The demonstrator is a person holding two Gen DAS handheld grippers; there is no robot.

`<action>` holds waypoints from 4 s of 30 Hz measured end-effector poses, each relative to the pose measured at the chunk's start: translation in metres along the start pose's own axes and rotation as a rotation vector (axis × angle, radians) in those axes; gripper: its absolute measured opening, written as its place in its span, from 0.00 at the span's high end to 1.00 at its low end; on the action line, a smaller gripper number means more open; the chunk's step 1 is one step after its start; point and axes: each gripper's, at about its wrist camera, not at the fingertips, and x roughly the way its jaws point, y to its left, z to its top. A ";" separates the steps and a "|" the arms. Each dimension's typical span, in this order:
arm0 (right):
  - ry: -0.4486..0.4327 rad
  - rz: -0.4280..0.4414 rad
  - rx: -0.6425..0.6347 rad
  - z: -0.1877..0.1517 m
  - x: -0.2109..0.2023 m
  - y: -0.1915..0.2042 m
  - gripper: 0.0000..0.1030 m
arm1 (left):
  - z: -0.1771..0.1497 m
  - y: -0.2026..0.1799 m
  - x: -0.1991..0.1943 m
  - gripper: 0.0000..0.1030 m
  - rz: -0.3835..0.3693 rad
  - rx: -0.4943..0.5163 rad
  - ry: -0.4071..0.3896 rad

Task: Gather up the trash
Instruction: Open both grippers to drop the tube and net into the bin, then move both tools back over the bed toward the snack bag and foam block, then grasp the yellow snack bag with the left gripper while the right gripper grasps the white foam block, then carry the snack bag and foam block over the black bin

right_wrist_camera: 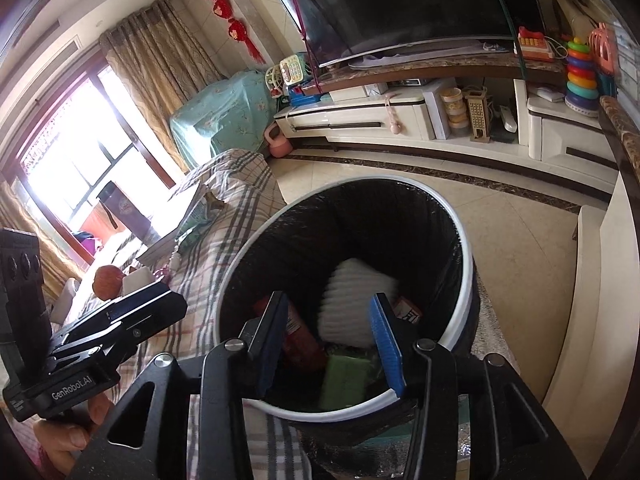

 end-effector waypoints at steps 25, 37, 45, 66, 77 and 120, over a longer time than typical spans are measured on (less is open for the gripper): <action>-0.028 0.103 -0.144 -0.046 -0.007 0.105 0.09 | -0.099 0.109 -0.090 0.35 0.157 -0.260 -0.022; 0.045 0.161 -0.235 -0.075 0.020 0.158 0.08 | -0.131 0.155 -0.116 0.32 0.228 -0.358 -0.029; 0.087 0.176 -0.260 -0.080 0.037 0.176 0.09 | -0.143 0.173 -0.122 0.32 0.253 -0.401 -0.027; 0.134 0.196 -0.339 -0.068 0.093 0.210 0.09 | -0.130 0.221 -0.126 0.30 0.334 -0.425 -0.042; 0.154 0.197 -0.377 -0.050 0.128 0.227 0.09 | -0.092 0.263 -0.110 0.29 0.397 -0.398 -0.084; 0.057 0.126 -0.220 -0.059 0.032 0.152 0.53 | -0.102 0.134 -0.095 0.90 0.101 -0.241 -0.049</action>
